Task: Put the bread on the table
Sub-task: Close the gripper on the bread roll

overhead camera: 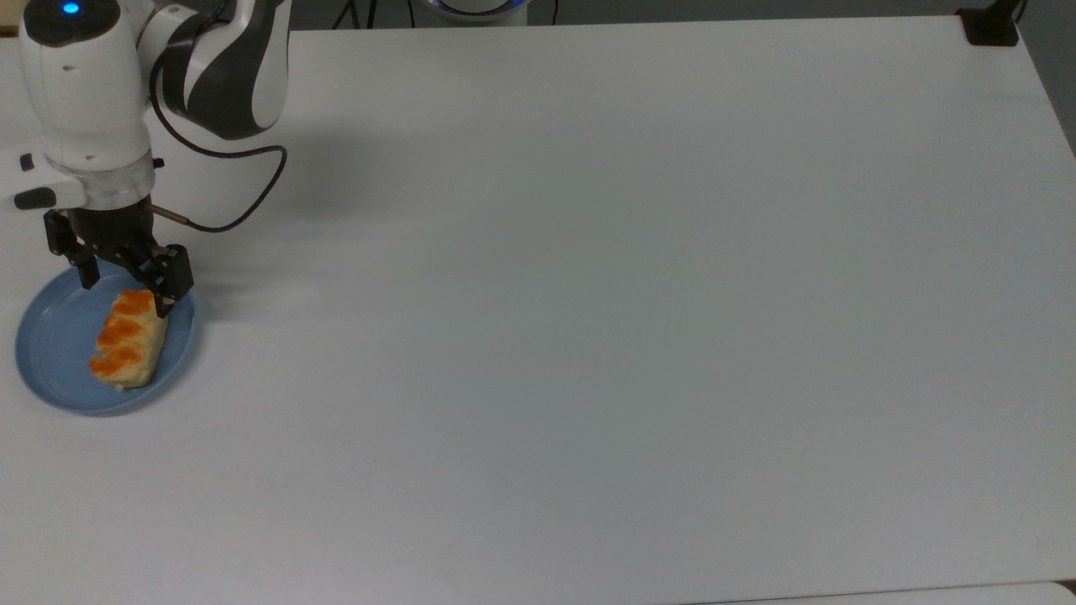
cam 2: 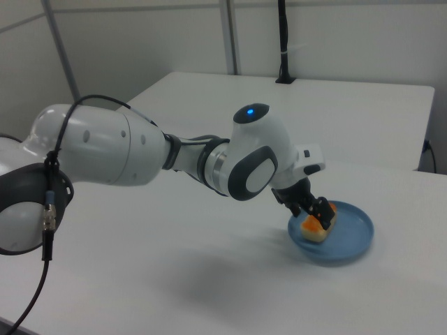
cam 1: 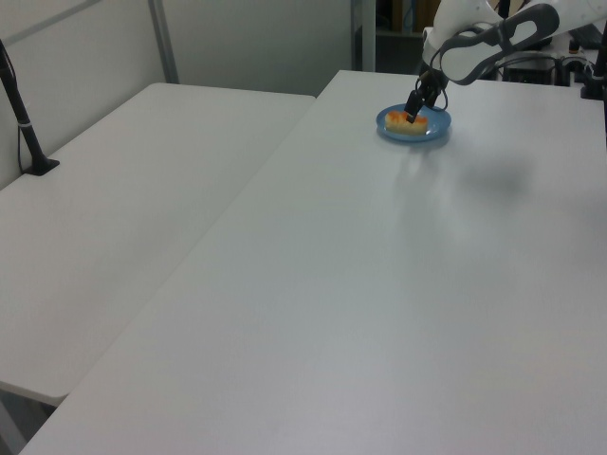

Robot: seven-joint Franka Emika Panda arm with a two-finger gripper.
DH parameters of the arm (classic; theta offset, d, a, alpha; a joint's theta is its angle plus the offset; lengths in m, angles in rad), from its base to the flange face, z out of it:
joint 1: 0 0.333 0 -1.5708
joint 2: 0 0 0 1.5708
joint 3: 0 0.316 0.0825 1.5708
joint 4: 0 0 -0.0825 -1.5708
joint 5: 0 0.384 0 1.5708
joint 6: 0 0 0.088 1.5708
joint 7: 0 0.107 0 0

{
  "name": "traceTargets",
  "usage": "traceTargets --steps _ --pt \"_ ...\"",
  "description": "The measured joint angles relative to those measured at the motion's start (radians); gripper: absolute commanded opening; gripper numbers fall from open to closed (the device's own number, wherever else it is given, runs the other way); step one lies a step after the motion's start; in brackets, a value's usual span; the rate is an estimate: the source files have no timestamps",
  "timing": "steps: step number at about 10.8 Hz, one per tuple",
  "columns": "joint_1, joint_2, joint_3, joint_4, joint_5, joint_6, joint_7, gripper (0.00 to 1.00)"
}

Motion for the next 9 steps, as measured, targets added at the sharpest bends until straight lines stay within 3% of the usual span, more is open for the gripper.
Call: traceTargets --steps 3,4,9 --pt "-0.004 0.021 0.000 0.000 0.000 0.013 0.001 0.23" --pt "-0.004 0.025 0.000 0.000 0.000 0.013 0.001 0.15" --pt "-0.008 0.020 0.000 0.012 0.000 0.014 0.001 0.11"
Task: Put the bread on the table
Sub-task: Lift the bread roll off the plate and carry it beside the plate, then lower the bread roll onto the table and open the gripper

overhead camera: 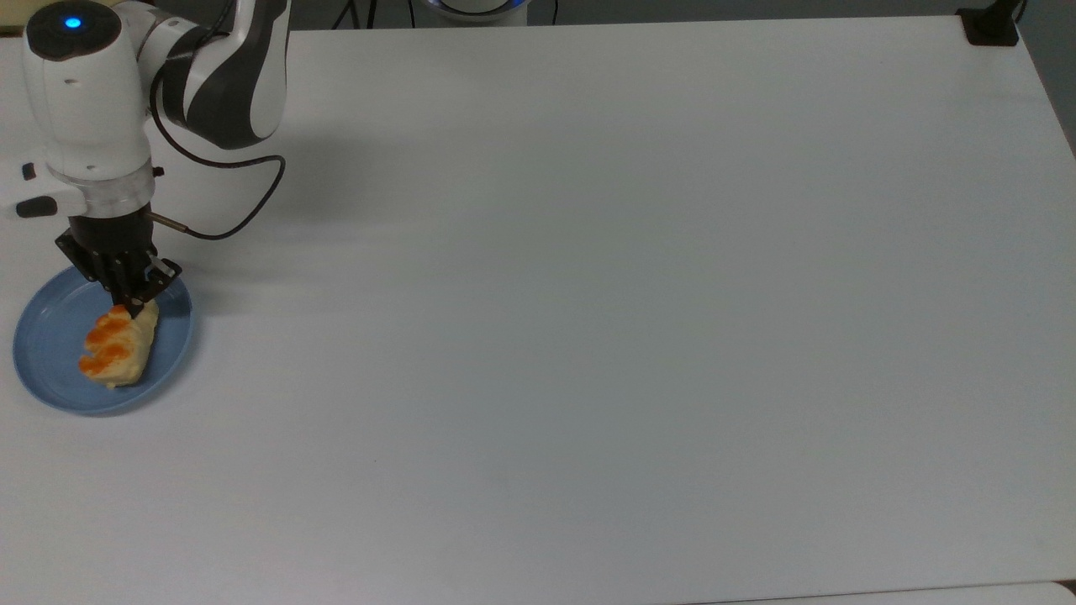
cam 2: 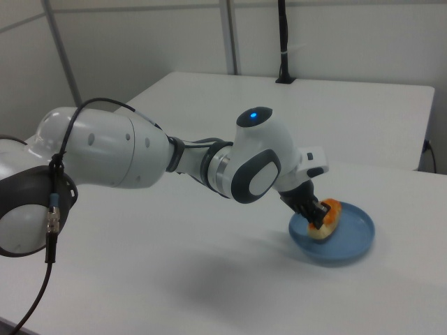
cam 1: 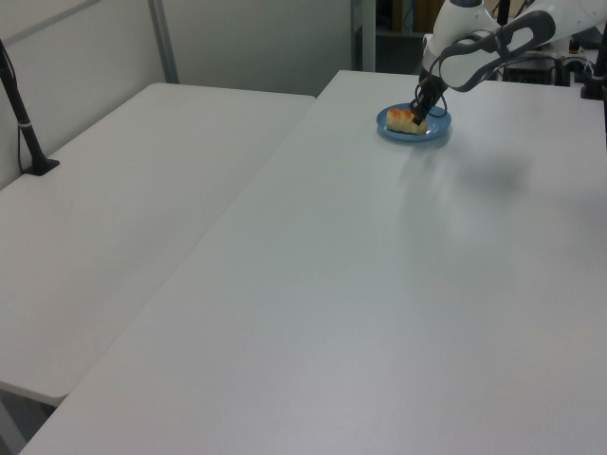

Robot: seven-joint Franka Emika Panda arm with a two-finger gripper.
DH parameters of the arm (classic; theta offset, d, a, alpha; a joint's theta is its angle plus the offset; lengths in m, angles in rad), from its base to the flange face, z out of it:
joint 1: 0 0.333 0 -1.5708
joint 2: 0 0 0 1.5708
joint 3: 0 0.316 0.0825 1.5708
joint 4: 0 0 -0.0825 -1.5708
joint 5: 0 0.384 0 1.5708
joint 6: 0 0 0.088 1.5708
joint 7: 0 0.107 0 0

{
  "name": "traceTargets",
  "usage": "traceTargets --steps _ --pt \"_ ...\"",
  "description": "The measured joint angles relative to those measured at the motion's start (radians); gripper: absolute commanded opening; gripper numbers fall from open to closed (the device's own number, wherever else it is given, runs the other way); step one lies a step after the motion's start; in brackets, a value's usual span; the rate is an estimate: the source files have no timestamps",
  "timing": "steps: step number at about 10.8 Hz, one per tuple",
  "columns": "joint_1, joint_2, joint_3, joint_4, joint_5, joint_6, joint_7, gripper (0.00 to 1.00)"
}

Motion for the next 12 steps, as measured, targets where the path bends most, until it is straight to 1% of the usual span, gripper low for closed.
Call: traceTargets --steps 1,2,4,5,6,9,10,12 --pt "-0.004 -0.015 0.000 0.002 0.000 -0.015 0.000 0.11" --pt "-0.014 -0.040 0.000 0.003 -0.001 -0.068 -0.025 0.11" --pt "-0.053 -0.107 -0.001 0.000 -0.002 -0.226 -0.151 0.11" --pt "-0.082 -0.149 -0.001 -0.013 -0.002 -0.298 -0.233 0.11" --pt "-0.109 -0.192 -0.001 -0.041 -0.002 -0.339 -0.310 0.11" --pt "-0.173 -0.295 -0.002 -0.192 -0.002 -0.358 -0.502 0.11" --pt "-0.186 -0.310 -0.002 -0.230 -0.003 -0.358 -0.533 0.11" --pt "-0.208 -0.315 -0.002 -0.264 -0.016 -0.357 -0.588 0.11"
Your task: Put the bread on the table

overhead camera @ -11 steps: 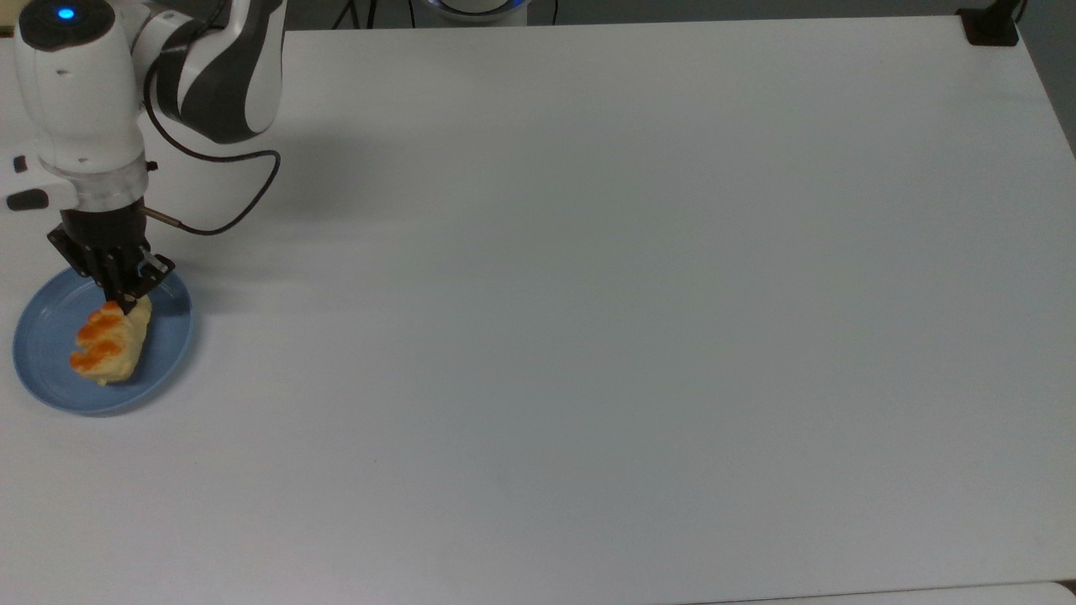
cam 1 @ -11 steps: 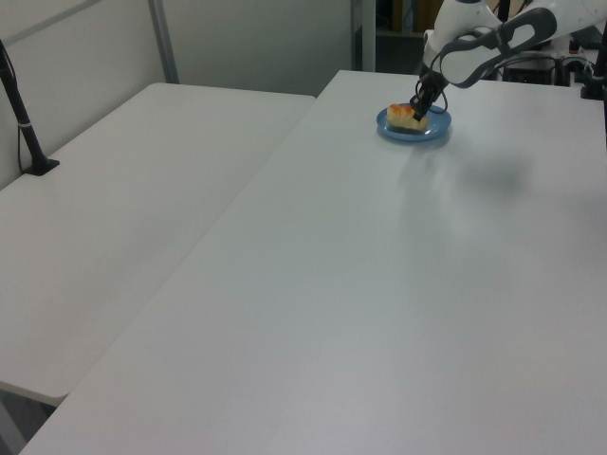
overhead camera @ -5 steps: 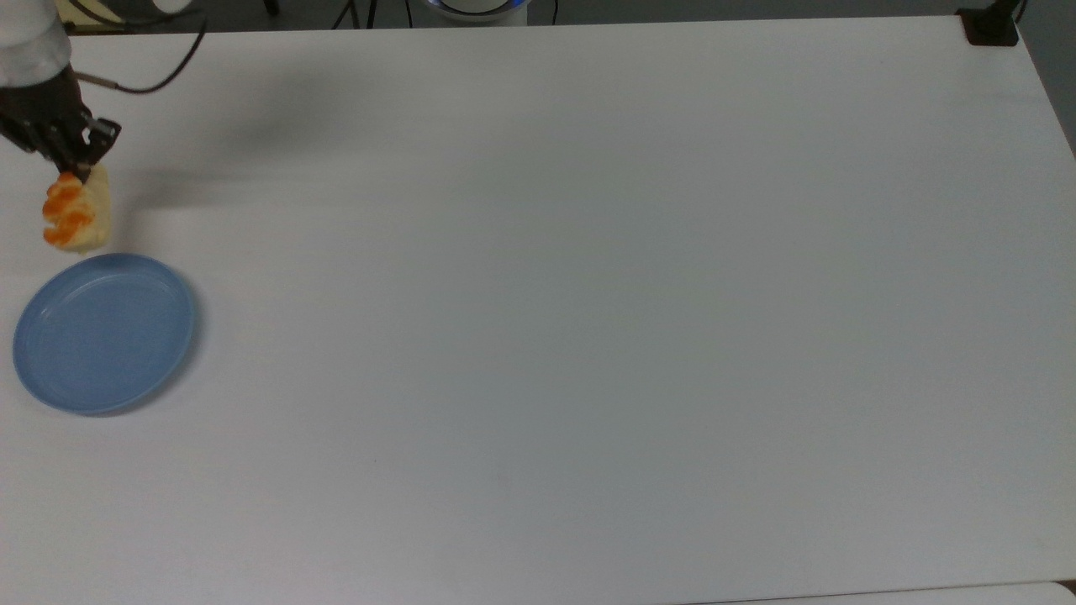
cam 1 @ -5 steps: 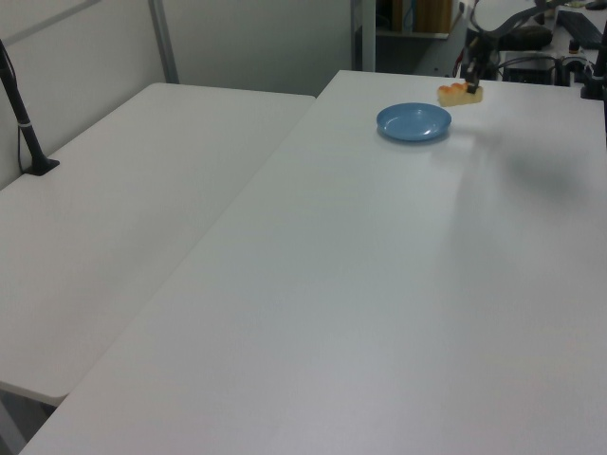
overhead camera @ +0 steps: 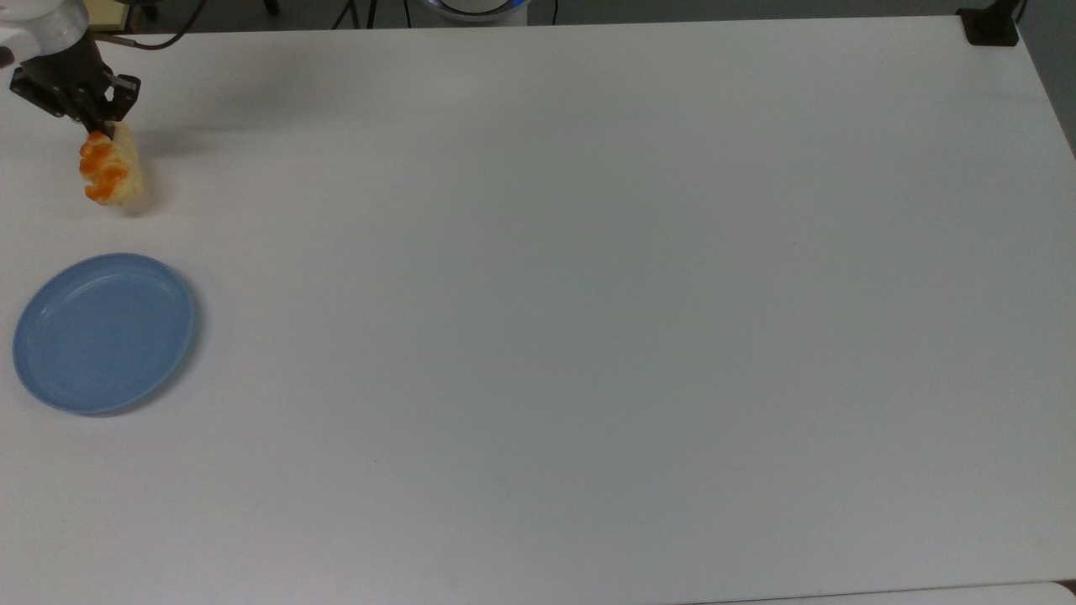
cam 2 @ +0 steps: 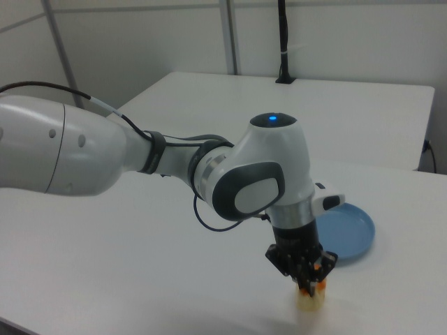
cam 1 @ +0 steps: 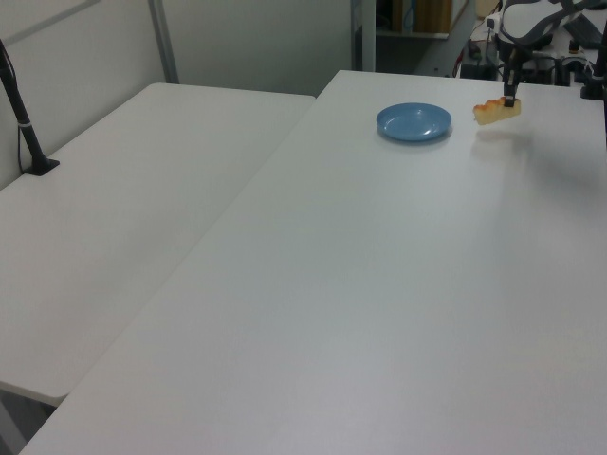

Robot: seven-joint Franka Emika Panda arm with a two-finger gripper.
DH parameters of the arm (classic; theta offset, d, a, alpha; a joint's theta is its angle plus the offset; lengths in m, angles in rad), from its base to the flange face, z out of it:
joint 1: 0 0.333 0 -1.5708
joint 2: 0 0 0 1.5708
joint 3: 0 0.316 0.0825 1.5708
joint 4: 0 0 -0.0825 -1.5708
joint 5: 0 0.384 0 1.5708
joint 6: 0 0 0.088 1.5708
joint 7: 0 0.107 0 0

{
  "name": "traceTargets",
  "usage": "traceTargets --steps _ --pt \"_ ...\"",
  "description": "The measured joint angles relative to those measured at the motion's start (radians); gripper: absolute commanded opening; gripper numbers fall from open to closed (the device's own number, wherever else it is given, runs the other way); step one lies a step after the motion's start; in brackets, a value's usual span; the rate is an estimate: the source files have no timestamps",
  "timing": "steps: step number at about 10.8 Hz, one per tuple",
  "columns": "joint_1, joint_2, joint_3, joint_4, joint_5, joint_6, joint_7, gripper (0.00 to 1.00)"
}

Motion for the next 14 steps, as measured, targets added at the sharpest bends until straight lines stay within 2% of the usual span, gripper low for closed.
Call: traceTargets --steps 1,3,4,5,6,7,12,14 --pt "-0.015 0.000 0.000 -0.007 -0.001 0.000 -0.037 0.12" --pt "-0.040 0.004 0.000 -0.030 -0.001 0.036 -0.082 0.21" --pt "-0.045 0.014 0.000 -0.049 -0.002 0.079 -0.085 0.31" --pt "-0.047 0.026 0.000 -0.063 -0.002 0.109 -0.086 0.63" --pt "-0.050 0.037 0.000 -0.066 -0.002 0.119 -0.086 0.89" --pt "-0.051 0.043 0.000 -0.066 -0.002 0.120 -0.087 1.00" --pt "-0.067 0.036 0.000 -0.064 -0.002 0.116 -0.098 1.00" --pt "-0.069 -0.005 0.001 -0.043 0.018 -0.008 -0.097 1.00"
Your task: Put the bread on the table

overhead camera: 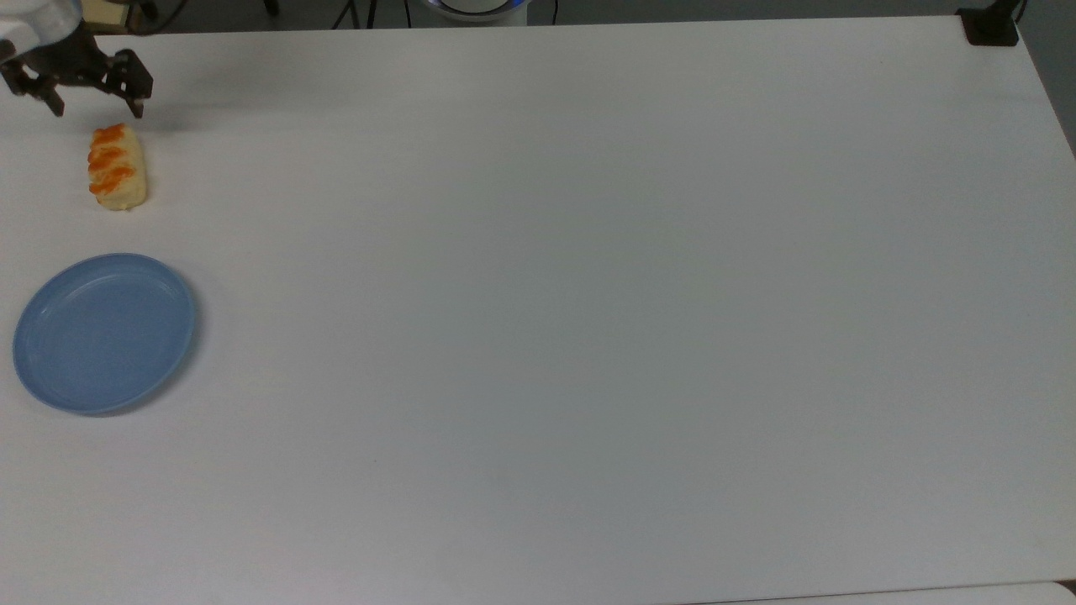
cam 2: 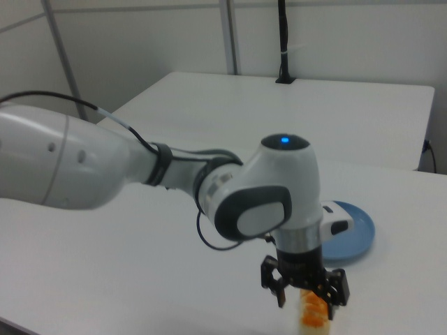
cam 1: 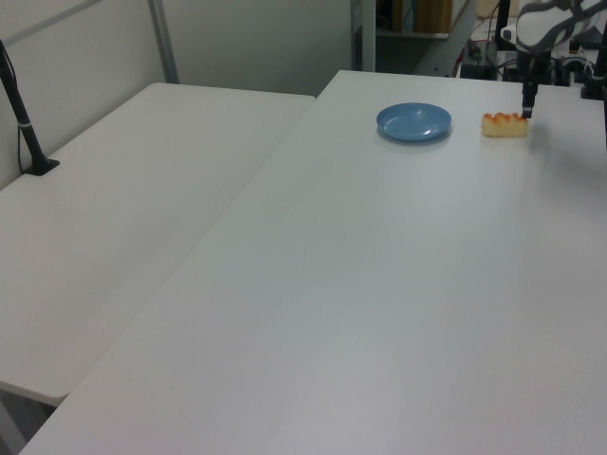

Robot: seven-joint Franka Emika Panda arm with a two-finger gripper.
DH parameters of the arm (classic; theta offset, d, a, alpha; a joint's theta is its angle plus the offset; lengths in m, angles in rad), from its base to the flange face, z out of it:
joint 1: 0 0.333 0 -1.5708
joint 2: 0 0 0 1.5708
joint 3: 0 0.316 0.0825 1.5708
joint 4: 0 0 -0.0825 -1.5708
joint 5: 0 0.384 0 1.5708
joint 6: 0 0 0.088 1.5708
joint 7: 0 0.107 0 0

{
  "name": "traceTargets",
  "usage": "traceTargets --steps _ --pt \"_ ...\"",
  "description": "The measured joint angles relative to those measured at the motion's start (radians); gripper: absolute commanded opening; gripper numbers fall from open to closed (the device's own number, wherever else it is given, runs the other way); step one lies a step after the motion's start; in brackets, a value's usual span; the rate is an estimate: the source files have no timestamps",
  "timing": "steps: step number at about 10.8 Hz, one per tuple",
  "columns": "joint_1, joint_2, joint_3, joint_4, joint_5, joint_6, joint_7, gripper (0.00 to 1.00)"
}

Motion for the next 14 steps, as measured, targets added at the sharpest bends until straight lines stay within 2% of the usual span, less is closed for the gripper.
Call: traceTargets --steps 2,4,5,8,10,12,14 --pt "0.007 -0.089 0.006 0.047 0.130 -0.169 0.056 1.00" --pt "0.040 -0.175 0.011 0.098 0.269 -0.301 0.187 1.00" --pt "0.073 -0.208 0.012 0.116 0.294 -0.347 0.273 1.00" --pt "0.229 -0.272 0.003 0.125 0.306 -0.363 0.578 1.00" --pt "0.410 -0.299 -0.062 0.126 0.304 -0.363 0.741 1.00" --pt "0.563 -0.329 -0.123 0.129 0.281 -0.363 0.767 1.00" --pt "0.642 -0.337 -0.127 0.141 0.254 -0.363 0.768 1.00"
